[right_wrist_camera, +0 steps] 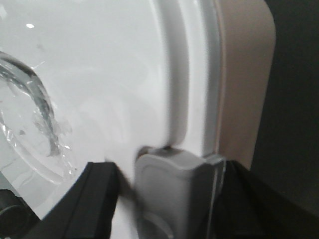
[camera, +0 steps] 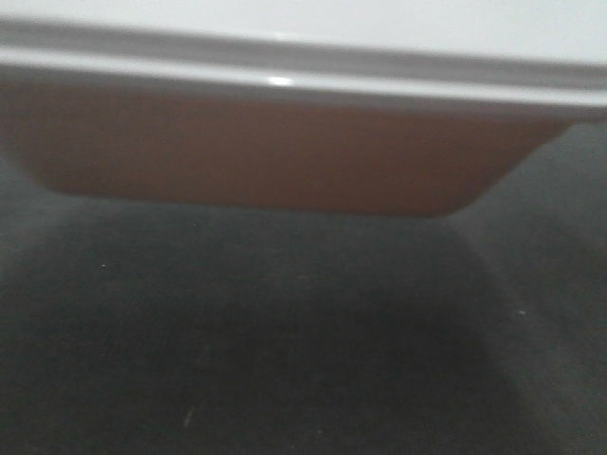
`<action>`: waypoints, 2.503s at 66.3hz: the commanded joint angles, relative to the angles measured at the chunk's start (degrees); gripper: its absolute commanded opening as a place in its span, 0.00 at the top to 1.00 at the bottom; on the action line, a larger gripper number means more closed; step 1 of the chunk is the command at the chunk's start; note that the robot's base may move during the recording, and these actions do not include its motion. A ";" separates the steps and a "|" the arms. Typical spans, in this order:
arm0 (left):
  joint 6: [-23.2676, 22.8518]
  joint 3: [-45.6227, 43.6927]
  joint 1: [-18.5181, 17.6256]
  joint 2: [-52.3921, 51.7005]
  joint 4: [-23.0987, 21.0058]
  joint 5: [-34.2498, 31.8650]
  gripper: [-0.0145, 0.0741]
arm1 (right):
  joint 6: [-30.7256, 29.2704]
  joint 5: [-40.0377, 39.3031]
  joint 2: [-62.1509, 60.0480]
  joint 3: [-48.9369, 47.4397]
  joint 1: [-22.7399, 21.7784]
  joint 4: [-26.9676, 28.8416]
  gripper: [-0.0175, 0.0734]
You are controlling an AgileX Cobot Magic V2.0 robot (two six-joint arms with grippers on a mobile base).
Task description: Grab white bin and place on right shelf
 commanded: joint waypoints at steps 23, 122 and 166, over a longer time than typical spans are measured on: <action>-0.37 -3.04 -1.03 -6.16 -8.26 9.96 0.55 | -0.49 7.36 -10.59 -2.15 1.09 13.14 0.38; -0.52 -3.04 -1.03 -5.72 -9.71 7.39 0.55 | -3.50 3.74 -11.47 -2.15 1.09 18.97 0.38; -0.62 -3.04 -1.03 -5.72 -13.47 5.29 0.55 | -4.68 3.74 -11.47 -2.15 1.09 18.74 0.38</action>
